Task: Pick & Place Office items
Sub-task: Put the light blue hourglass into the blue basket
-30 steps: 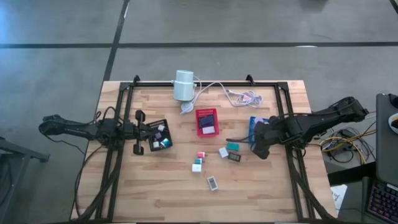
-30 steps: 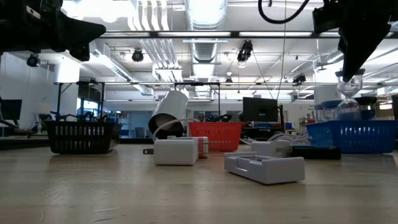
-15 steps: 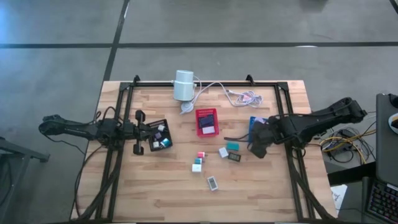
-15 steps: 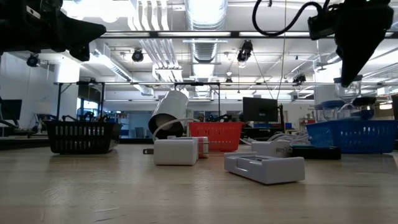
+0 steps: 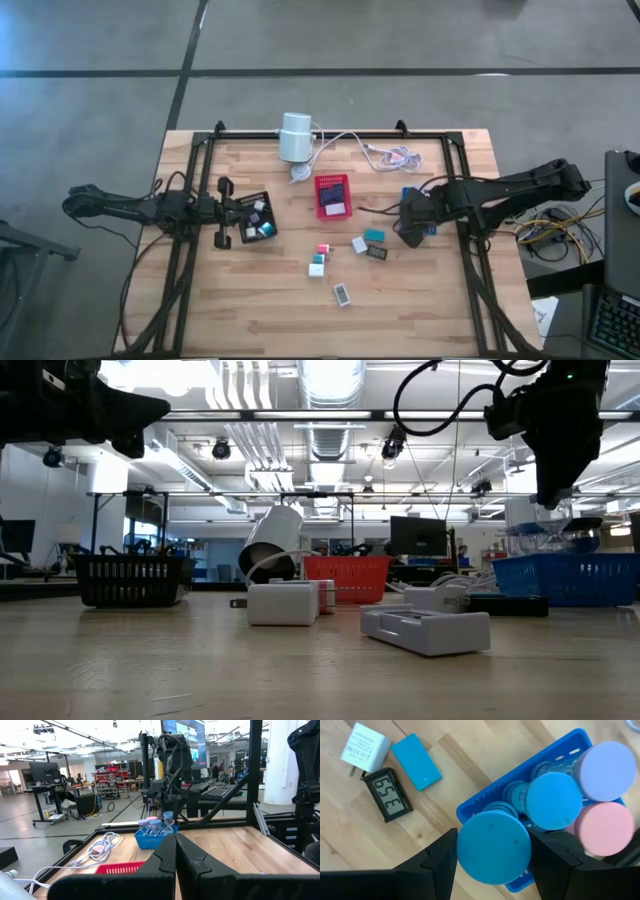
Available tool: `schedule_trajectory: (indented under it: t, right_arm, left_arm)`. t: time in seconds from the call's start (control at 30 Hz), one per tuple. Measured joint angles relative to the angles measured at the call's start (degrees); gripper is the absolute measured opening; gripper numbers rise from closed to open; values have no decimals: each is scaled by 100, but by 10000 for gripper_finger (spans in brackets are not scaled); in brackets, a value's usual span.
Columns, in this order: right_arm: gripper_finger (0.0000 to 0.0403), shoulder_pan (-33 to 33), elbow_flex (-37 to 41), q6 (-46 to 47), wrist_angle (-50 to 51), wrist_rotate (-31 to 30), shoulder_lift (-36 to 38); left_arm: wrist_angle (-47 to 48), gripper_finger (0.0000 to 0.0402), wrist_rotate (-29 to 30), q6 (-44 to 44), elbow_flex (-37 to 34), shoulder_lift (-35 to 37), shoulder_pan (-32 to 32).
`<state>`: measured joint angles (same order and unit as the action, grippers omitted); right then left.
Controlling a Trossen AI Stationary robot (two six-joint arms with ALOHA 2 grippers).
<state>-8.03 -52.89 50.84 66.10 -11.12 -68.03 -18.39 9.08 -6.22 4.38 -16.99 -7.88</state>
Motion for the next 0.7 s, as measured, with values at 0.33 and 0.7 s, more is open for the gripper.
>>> schedule_trajectory:
  t: [0.33,0.7]
  right_arm:
    - [196,60,596,16,-478,111,14]
    - [218,61,719,-241,-679,188,49]
  left_arm:
    - [2,5,0,7,0,-2,-2]
    - [2,5,-2,22,0,0,-2]
